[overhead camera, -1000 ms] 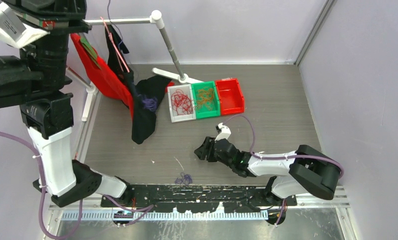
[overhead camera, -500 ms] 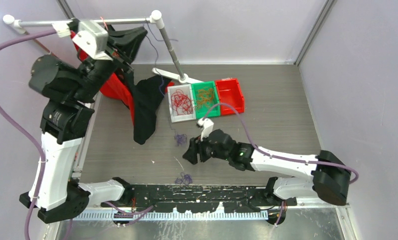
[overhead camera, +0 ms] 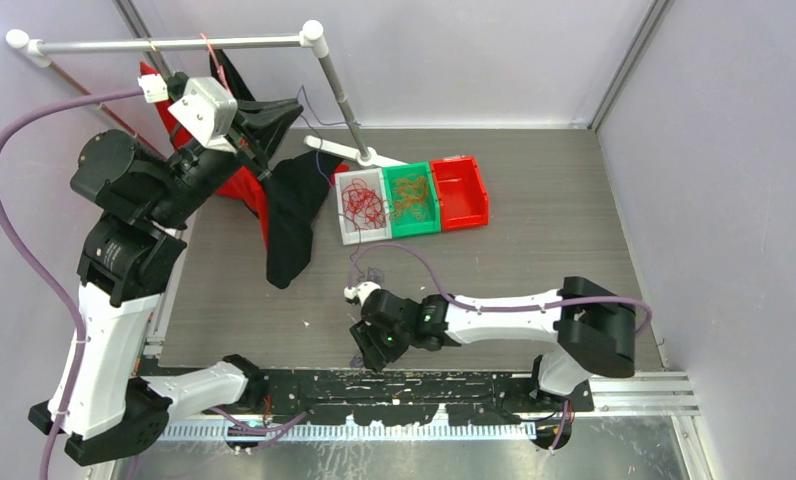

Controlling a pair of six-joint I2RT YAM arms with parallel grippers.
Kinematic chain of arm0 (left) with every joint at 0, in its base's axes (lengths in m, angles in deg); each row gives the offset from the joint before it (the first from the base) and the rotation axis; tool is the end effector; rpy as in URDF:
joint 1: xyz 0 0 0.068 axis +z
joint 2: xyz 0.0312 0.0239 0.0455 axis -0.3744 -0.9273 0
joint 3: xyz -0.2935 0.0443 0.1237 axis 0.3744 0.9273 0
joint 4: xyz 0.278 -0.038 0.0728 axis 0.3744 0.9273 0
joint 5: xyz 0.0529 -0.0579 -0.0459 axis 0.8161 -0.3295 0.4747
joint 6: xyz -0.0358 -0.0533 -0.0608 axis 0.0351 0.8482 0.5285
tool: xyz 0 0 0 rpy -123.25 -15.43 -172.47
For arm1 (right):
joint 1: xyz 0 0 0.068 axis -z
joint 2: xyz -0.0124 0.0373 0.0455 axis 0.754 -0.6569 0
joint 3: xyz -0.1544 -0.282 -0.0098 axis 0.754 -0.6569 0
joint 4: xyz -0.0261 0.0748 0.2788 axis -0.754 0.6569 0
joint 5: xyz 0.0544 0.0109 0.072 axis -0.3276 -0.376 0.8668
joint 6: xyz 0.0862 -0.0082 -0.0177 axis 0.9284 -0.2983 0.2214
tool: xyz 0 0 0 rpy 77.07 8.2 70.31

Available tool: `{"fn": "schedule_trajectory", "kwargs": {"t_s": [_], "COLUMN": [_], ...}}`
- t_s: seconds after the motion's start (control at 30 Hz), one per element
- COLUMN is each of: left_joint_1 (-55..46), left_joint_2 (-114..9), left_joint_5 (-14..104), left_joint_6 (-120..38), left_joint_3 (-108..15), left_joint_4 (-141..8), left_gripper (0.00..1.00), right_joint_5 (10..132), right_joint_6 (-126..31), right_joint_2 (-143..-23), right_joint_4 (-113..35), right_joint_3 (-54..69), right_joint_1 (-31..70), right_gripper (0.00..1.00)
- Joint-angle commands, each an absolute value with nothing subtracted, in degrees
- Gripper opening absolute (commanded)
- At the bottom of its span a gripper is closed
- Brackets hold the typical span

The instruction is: Untangle the cables

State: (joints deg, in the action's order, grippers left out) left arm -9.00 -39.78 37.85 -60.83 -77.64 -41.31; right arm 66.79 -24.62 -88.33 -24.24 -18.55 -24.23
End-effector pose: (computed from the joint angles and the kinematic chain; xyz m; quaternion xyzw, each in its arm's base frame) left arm 0.1524 -0.1156 0.6628 0.2989 0.5152 -0.2324 0.7689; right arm 0.0969 0.3350 0.1873 -0.3589 0.8766 0.2660 0.1787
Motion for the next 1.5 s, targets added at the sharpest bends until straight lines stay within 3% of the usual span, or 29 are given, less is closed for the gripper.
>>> {"fn": "schedule_trajectory", "kwargs": {"t_s": [0.0,0.1,0.2,0.4,1.0,1.27,1.47], "left_joint_1": [-8.8,-8.8,-8.8,-8.8,-8.8,-8.8,-8.8], "left_joint_2": [-37.7,-36.6,-36.0,-35.6,-33.8,-33.7,-33.8], "left_joint_5": [36.7,37.5,38.0,39.2,35.6,31.5,29.5], "left_joint_6": [-62.6,-63.4,-64.4,-66.6,-66.2,-65.3,-65.9], "left_joint_3": [-75.9,-74.9,-74.7,-74.1,-70.1,-70.6,-70.8], "left_joint_4": [-41.2,-40.8,-40.0,-39.1,-32.4,-28.1,-25.5], "left_gripper": [0.0,0.0,0.0,0.0,0.0,0.0,0.0], "right_joint_5": [64.5,63.8,63.2,58.0,58.8,64.2,58.2], "right_joint_6": [-24.5,-24.2,-24.2,-25.9,-30.6,-31.9,-34.9], "right_joint_2": [-92.1,-94.5,-96.3,-89.0,-60.1,-67.5,-80.2], "right_joint_4": [-20.7,-20.4,-18.6,-17.6,-14.1,-22.2,-26.7], "right_joint_3": [-13.3,-11.5,-9.6,-11.8,-15.7,-10.9,-3.5], "right_joint_1": [-24.1,-24.1,-24.1,-23.3,-3.7,15.7,23.8], "right_gripper": [0.55,0.51,0.4,0.02,0.01,0.01,0.01]}}
